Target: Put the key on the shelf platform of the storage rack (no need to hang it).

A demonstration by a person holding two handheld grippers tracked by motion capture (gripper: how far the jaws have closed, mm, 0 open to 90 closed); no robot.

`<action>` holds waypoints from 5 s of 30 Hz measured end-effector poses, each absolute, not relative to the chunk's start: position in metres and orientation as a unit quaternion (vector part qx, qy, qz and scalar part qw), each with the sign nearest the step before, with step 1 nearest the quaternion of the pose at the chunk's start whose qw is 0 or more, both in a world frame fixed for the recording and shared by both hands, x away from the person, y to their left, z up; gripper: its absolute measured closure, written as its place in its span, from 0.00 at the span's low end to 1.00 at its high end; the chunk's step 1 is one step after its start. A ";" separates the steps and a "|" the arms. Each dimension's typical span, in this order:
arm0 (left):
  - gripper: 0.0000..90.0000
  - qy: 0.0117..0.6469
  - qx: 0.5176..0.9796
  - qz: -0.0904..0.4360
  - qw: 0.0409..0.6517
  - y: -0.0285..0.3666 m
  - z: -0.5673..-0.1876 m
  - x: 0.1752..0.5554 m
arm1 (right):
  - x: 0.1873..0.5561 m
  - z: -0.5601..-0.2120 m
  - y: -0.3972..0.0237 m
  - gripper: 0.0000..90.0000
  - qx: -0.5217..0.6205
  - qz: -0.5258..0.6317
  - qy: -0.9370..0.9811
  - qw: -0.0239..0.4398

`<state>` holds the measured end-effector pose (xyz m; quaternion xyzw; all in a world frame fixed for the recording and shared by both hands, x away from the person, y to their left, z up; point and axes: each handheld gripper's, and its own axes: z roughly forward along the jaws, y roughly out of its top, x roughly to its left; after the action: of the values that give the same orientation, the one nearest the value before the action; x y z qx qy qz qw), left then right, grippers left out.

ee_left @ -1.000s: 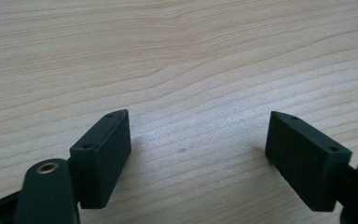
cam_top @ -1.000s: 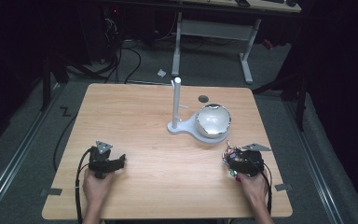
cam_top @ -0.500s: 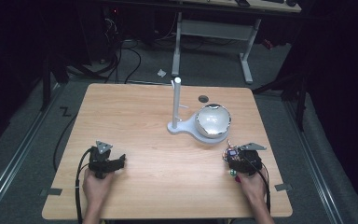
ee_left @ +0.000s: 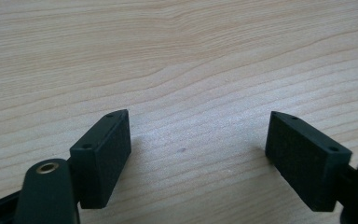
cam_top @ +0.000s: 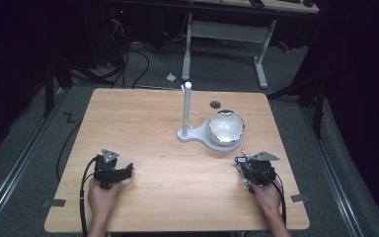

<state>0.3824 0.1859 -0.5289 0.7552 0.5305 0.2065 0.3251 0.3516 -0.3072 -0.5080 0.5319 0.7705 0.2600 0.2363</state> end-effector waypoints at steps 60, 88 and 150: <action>0.25 0.530 0.756 0.206 0.325 0.186 -0.529 0.382 | 0.332 -0.419 -0.337 0.95 0.481 0.372 0.744 0.277; 0.25 0.530 0.756 0.206 0.325 0.186 -0.529 0.382 | 0.336 -0.351 -0.331 0.96 0.432 0.411 0.747 0.296; 0.26 0.531 0.755 0.204 0.327 0.187 -0.529 0.382 | 0.422 -0.264 -0.305 0.96 0.423 0.425 0.754 0.268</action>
<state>0.3825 0.1867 -0.5288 0.7546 0.5310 0.2038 0.3273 0.4221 -0.3053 -0.2645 0.4226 0.7544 0.4249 0.2678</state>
